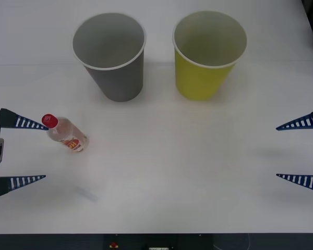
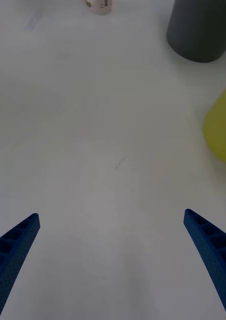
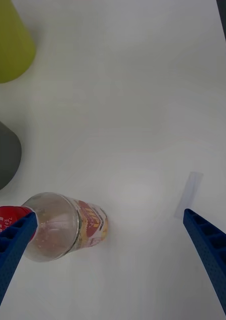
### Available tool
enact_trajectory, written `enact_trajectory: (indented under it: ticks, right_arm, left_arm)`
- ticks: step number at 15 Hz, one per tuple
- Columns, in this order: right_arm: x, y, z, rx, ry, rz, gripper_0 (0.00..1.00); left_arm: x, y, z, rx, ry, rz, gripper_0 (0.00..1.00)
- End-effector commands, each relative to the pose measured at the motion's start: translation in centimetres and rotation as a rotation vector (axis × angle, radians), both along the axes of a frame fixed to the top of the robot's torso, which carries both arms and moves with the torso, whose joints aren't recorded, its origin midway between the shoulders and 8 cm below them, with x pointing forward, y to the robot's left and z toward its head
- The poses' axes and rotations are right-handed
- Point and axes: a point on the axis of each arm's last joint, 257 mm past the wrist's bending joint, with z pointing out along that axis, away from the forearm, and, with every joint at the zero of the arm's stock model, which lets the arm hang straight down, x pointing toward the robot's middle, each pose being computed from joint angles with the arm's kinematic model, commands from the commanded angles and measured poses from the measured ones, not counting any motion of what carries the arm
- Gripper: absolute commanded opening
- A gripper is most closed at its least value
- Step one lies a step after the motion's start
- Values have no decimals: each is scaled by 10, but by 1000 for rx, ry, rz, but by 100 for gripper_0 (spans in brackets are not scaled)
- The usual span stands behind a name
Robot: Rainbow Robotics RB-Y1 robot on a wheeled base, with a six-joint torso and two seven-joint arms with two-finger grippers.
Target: Put the can into the green bin and the plastic bottle into the gray bin
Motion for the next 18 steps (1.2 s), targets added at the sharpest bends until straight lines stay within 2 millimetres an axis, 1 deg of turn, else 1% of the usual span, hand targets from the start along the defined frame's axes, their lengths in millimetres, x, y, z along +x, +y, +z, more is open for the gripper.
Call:
enact_trajectory:
  ticks: [1, 3, 4, 7, 10, 12, 15, 16, 18]
  right_arm:
    - [0, 0, 0, 0, 0, 0, 100]
    - [0, 0, 0, 0, 0, 0, 100]
    - [0, 0, 0, 0, 0, 0, 100]
    - [0, 0, 0, 0, 0, 0, 100]
    - [0, 0, 0, 0, 0, 0, 100]
    - [0, 0, 0, 0, 0, 0, 100]
    - [0, 0, 0, 0, 0, 0, 100]
    - [0, 0, 0, 0, 0, 0, 100]
    - [0, 0, 0, 0, 0, 0, 100]
  left_arm:
    - [8, -3, 10, -21, -34, 9, 100]
    - [14, -5, 22, -23, -73, 5, 100]
    - [14, -5, 25, -20, -81, 4, 100]
    - [15, -2, 24, -26, -75, 19, 100]
    - [20, 9, 25, -78, -47, 68, 100]
    - [22, 13, 29, -122, -35, 88, 100]
    - [29, 21, 43, -185, -65, 130, 100]
    - [30, 26, 47, -201, -80, 154, 100]
    - [27, 36, 46, -219, -81, 195, 100]
